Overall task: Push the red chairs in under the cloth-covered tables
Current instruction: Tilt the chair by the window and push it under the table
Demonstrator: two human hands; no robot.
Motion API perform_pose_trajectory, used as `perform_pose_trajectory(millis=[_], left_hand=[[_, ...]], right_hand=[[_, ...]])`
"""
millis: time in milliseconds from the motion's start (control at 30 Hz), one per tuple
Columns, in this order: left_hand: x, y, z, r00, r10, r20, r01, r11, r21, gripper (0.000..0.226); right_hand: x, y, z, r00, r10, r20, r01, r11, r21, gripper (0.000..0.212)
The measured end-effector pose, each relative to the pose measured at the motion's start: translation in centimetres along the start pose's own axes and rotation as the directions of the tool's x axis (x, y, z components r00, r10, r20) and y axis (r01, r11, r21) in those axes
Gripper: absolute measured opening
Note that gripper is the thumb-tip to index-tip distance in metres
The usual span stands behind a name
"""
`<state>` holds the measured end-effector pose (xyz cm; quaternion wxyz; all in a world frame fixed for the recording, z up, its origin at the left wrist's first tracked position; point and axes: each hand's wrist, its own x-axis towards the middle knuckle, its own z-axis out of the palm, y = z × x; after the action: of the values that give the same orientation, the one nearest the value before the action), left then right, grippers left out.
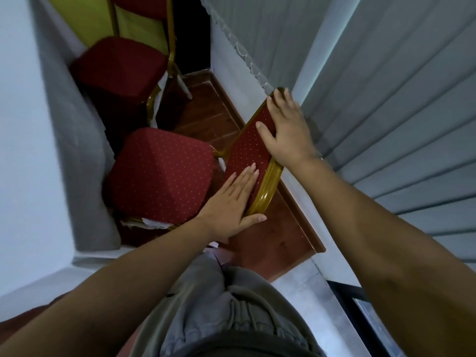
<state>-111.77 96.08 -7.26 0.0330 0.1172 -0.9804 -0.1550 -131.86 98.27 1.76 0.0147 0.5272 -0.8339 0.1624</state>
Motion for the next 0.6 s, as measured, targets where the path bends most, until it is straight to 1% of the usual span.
perform_pose_trajectory(millis=[133, 233, 300, 500, 600], left_hand=[[-0.1, -2.9, -1.0, 0.999, -0.041, -0.004, 0.041, 0.999, -0.031, 0.094], [0.2, -4.4, -1.7, 0.997, -0.07, -0.014, 0.068, 0.994, -0.085, 0.093], [0.7, -5.0, -1.9, 0.996, -0.082, -0.03, 0.079, 0.993, -0.087, 0.092], [2.7, -4.4, -1.9, 0.99, -0.14, -0.017, 0.138, 0.987, -0.085, 0.092], [4.1, -3.6, -1.5, 0.985, -0.171, -0.017, 0.17, 0.984, -0.058, 0.092]], right_hand=[[2.7, -1.7, 1.4, 0.998, -0.059, -0.004, 0.059, 0.998, -0.009, 0.067], [4.7, -2.5, 2.3, 0.994, -0.108, -0.002, 0.108, 0.994, -0.012, 0.066], [6.0, -2.6, 2.7, 0.989, -0.145, 0.007, 0.145, 0.989, 0.0, 0.067], [8.0, -1.1, 3.0, 0.983, -0.184, -0.024, 0.186, 0.979, 0.087, 0.061], [8.8, 0.3, 2.7, 0.977, -0.213, -0.034, 0.215, 0.971, 0.106, 0.059]])
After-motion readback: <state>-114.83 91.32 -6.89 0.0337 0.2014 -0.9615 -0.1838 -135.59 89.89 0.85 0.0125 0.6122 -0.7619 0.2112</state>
